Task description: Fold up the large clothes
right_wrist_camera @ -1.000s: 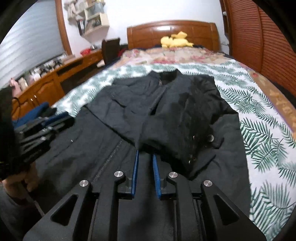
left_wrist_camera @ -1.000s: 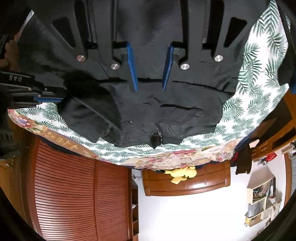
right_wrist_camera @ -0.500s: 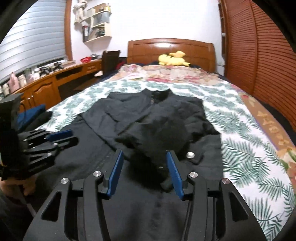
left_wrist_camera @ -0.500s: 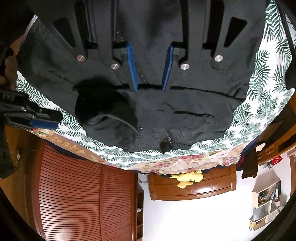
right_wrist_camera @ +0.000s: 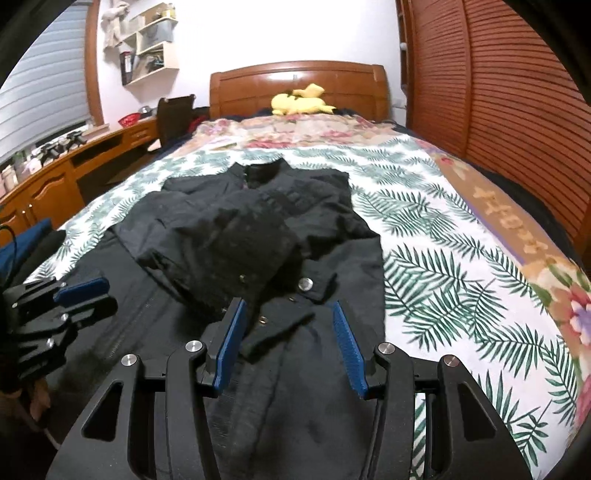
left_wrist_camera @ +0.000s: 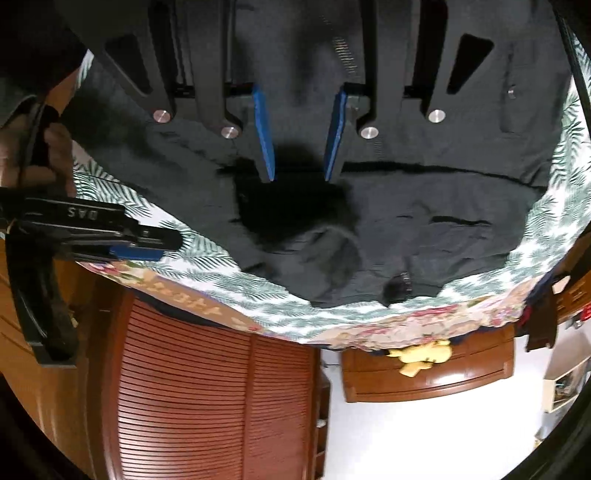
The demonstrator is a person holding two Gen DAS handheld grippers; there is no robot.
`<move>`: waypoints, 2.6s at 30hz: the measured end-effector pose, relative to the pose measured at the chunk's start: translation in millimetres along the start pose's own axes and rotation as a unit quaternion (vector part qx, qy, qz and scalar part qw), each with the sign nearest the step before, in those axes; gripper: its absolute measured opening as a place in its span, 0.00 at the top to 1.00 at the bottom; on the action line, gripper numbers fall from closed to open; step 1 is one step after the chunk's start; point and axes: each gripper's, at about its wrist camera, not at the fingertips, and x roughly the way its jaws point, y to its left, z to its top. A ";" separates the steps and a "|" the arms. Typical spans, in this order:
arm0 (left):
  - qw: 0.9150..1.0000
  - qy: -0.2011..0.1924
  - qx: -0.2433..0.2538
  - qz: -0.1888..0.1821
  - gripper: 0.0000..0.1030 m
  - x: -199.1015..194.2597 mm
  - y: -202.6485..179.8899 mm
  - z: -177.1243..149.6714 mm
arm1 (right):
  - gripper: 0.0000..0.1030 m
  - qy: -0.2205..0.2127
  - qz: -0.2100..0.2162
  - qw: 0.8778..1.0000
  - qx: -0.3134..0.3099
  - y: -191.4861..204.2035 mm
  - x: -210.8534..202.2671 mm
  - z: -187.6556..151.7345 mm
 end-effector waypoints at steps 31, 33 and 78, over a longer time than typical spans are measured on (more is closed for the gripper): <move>0.999 0.037 -0.026 0.030 0.75 74.4 -31.2 32.0 | 0.52 0.025 0.007 1.000 0.006 -46.1 -10.7 -30.8; 0.998 0.037 -0.026 0.036 0.75 77.2 -32.4 32.6 | 0.52 0.030 0.004 1.000 0.005 -49.5 -10.3 -35.2; 0.985 0.127 0.028 0.118 0.82 -42.8 85.4 11.8 | 0.52 -0.002 0.012 1.000 -0.010 12.7 37.2 26.1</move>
